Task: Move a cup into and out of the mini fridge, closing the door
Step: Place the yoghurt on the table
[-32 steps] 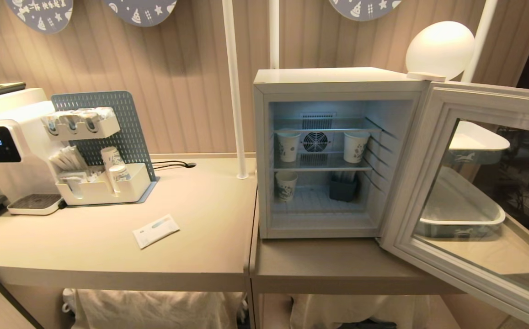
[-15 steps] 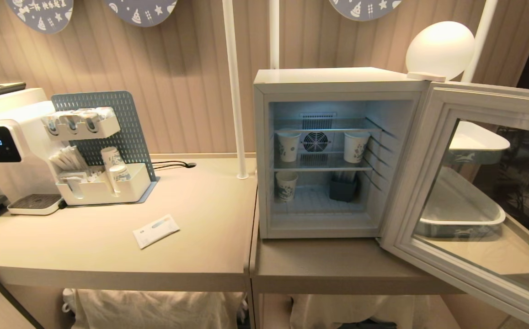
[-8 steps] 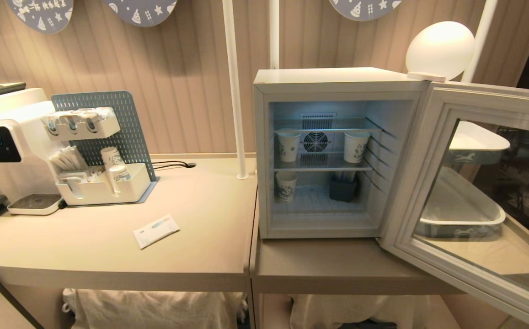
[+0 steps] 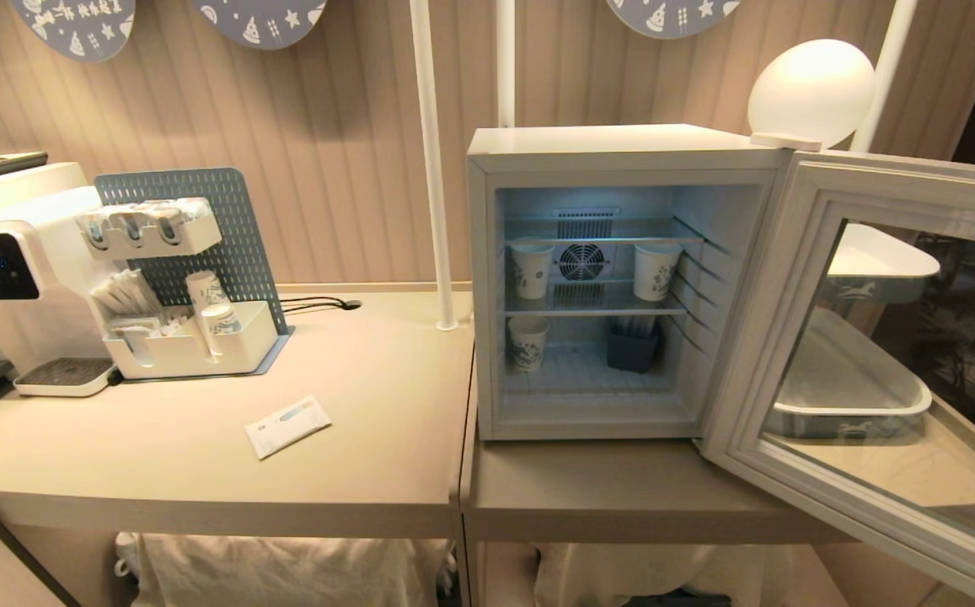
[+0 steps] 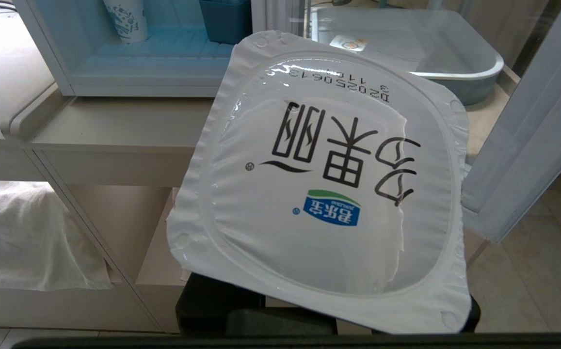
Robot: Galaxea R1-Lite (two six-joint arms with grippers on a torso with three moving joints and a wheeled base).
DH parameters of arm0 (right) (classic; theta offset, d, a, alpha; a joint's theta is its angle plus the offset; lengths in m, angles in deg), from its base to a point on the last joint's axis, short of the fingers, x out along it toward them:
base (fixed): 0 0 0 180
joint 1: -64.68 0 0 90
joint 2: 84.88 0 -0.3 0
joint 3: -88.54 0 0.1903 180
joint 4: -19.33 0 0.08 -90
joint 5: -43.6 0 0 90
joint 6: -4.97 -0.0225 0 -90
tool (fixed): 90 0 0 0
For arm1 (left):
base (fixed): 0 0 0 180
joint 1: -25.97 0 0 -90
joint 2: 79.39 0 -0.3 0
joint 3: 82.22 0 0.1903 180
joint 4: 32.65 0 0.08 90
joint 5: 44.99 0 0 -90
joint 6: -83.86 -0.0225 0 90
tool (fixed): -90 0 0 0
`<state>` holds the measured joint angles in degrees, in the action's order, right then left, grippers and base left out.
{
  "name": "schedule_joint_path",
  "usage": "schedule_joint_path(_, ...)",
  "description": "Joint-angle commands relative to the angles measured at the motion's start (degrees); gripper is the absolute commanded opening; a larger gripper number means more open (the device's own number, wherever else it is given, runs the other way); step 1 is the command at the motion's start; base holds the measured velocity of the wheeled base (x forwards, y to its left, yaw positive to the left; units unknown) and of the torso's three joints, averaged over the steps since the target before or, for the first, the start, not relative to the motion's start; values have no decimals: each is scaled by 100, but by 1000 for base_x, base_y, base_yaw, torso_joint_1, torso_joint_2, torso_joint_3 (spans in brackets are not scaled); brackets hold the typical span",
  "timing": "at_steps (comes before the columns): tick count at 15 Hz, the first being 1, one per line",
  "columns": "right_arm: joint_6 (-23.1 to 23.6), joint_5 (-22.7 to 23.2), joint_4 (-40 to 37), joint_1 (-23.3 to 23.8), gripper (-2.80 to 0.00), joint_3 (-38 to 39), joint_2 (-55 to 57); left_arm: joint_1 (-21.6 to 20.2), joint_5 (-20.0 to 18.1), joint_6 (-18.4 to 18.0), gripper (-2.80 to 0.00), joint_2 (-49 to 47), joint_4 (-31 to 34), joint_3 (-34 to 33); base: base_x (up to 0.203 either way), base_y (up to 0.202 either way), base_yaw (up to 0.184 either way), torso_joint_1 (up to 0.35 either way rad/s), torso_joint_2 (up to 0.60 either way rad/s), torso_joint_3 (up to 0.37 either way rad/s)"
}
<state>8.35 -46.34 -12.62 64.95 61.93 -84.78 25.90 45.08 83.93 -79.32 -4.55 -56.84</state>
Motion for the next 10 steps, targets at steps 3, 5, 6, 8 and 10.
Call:
schedule_joint_path(3,5,3,-3,0,-280,-1,17,-1,1,1,-280,-7,2,1,0,0,0,0,0,0)
schedule_joint_path(5,-3,-6,-3,0,-280,-1,17,-1,1,1,-280,-7,2,1,0,0,0,0,0,0)
schedule_joint_path(6,-13,-6,-3,0,-280,-1,17,-1,1,1,-280,-7,2,1,0,0,0,0,0,0)
schedule_joint_path(8,-83,-6,-3,0,-280,-1,8,-1,1,1,-280,-7,2,1,0,0,0,0,0,0)
schedule_joint_path(10,-83,-6,-3,0,-280,-1,8,-1,1,1,-280,-7,2,1,0,0,0,0,0,0)
